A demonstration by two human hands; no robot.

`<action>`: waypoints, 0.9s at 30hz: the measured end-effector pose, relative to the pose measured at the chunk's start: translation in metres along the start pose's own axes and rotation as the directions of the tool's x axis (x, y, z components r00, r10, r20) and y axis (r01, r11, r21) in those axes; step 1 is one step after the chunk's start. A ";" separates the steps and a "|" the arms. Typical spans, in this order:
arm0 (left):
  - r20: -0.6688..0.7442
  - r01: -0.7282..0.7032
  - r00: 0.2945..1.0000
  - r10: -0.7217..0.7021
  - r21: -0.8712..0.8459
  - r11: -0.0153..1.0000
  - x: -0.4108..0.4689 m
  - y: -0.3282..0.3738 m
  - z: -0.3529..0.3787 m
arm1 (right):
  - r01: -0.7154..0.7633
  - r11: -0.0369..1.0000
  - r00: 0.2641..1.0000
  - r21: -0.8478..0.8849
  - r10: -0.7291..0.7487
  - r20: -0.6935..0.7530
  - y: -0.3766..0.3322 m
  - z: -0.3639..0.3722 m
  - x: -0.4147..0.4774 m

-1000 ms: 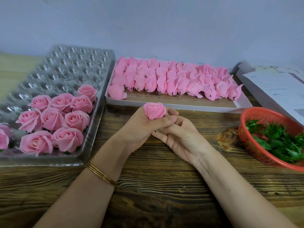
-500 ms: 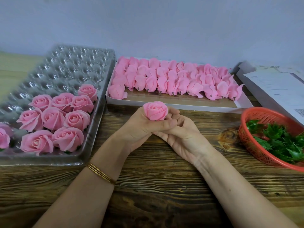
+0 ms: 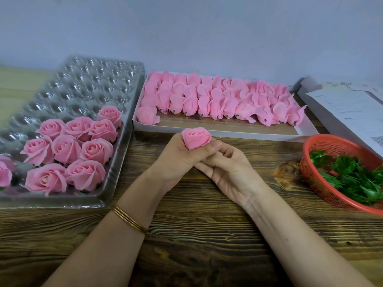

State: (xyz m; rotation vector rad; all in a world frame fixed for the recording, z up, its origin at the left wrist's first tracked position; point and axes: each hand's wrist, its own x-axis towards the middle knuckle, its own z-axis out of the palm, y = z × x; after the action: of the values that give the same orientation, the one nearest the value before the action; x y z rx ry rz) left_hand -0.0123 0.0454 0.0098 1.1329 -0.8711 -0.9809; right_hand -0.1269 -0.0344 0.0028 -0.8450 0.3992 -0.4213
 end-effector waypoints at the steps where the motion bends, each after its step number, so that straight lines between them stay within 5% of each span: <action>1: -0.016 -0.001 1.000 0.002 0.014 1.000 0.000 0.000 0.000 | 0.000 1.000 1.000 -0.012 -0.001 -0.027 0.000 -0.001 0.000; 11: -0.191 -0.092 0.972 0.134 0.215 0.972 0.002 -0.003 0.002 | 0.126 0.954 0.960 -0.273 -0.186 -0.207 -0.014 -0.006 -0.002; 27: 0.141 0.018 0.989 -0.050 0.223 0.975 -0.001 -0.008 0.008 | 0.317 0.878 0.947 -0.358 -0.316 0.065 -0.028 0.008 -0.015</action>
State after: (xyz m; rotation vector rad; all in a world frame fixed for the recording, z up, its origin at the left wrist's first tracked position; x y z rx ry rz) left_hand -0.0214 0.0431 0.0033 1.2793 -1.1032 -1.0227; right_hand -0.1407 -0.0385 0.0325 -1.2838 0.3385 -0.6617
